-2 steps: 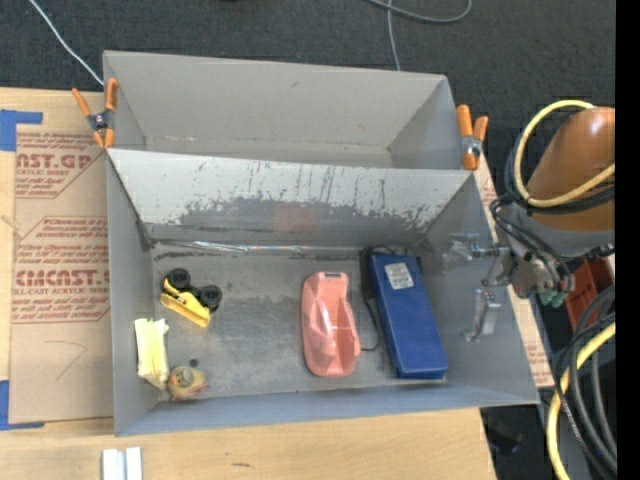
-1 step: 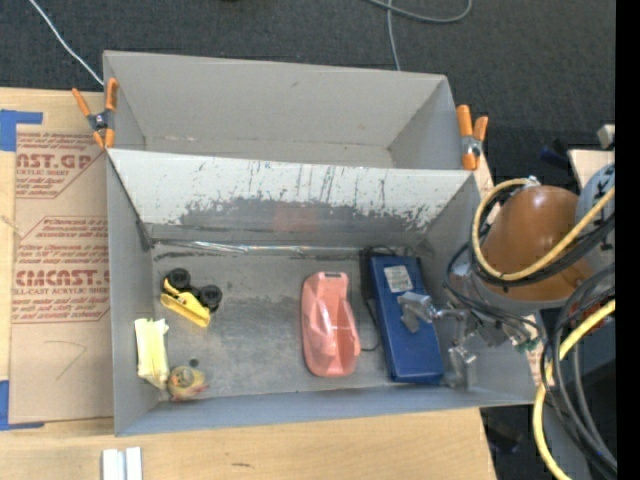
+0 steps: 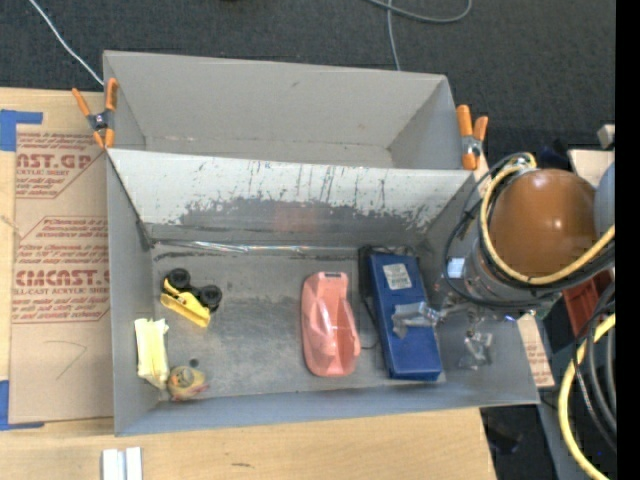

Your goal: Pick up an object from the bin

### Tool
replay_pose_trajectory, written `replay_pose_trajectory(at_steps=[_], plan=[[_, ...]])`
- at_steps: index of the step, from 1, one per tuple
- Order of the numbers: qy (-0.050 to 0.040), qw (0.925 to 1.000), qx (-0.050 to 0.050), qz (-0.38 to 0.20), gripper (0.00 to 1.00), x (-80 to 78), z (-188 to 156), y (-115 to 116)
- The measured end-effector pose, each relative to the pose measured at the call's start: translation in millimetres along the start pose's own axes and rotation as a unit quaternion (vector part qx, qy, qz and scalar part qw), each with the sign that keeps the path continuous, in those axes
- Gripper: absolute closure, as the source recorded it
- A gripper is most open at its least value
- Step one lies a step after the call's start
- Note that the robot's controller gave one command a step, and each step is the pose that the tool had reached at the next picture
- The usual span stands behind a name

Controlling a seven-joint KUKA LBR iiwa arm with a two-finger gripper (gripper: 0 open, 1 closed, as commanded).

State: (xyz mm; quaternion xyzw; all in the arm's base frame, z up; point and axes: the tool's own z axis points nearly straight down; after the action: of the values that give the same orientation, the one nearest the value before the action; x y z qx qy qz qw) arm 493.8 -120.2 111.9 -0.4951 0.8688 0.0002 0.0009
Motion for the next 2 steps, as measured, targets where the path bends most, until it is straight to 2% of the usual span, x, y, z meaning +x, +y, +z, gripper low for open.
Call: replay_pose_trajectory(at_steps=[1, 2], plan=[[-0.0010, 1.0000, -0.001, 0.002, 0.00, -21.5, 12.7, 26.0], [-0.0018, 0.9765, -0.002, -0.215, 0.00, -16.6, 42.9, 23.0]])
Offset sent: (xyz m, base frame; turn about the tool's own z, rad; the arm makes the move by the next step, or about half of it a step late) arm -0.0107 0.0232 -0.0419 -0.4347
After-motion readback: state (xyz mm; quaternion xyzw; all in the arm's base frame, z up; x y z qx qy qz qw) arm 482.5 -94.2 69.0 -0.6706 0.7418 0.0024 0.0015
